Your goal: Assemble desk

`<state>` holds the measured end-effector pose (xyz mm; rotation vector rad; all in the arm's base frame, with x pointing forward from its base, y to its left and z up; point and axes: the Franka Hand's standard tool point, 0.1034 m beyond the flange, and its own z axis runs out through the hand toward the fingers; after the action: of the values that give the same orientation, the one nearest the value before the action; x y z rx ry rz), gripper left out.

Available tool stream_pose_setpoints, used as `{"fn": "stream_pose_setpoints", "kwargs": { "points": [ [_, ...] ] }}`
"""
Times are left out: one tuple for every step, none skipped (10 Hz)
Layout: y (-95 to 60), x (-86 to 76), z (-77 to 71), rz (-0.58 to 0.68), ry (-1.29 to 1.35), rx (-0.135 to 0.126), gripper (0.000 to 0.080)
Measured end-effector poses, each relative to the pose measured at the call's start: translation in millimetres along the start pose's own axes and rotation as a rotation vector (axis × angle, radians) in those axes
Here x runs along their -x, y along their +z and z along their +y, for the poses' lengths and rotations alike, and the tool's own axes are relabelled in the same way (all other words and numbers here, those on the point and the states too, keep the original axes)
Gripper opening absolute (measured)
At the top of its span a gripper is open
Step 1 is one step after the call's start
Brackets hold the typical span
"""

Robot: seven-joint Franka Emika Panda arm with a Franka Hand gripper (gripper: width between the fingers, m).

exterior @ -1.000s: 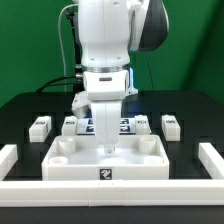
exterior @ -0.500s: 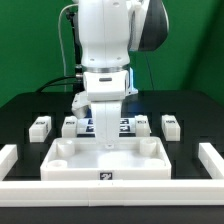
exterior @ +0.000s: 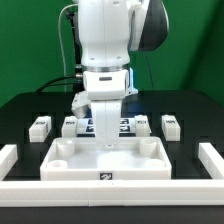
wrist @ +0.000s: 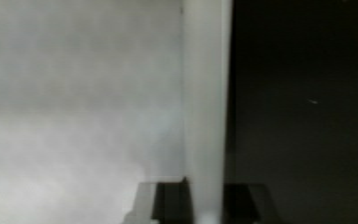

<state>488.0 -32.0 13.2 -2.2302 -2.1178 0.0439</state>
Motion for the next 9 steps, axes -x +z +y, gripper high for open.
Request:
{"fn": "stream_pose_setpoints", "kwargs": {
  "points": [
    [-0.1,-0.6,0.3,0.000,0.000,0.000,0.0058],
    [0.1,-8.5,3.4,0.003,0.011,0.003,0.0058],
    [0.8,-18.6,8.8,0.009,-0.002,0.012,0.0058],
    [0.5,-30.6,17.7,0.018,-0.008,0.022,0.0058],
    [-0.2,-46.6,30.6,0.031,-0.009,0.037,0.0058],
    [0.3,-57.6,32.6,0.038,-0.011,0.024,0.0058],
    [0.6,-65.9,32.8,0.040,0.002,-0.002,0.0059],
    [0.8,-72.3,32.8,0.041,0.012,-0.019,0.0059],
    [0.7,-72.5,32.7,0.037,0.023,-0.024,0.0059]
  ]
}}
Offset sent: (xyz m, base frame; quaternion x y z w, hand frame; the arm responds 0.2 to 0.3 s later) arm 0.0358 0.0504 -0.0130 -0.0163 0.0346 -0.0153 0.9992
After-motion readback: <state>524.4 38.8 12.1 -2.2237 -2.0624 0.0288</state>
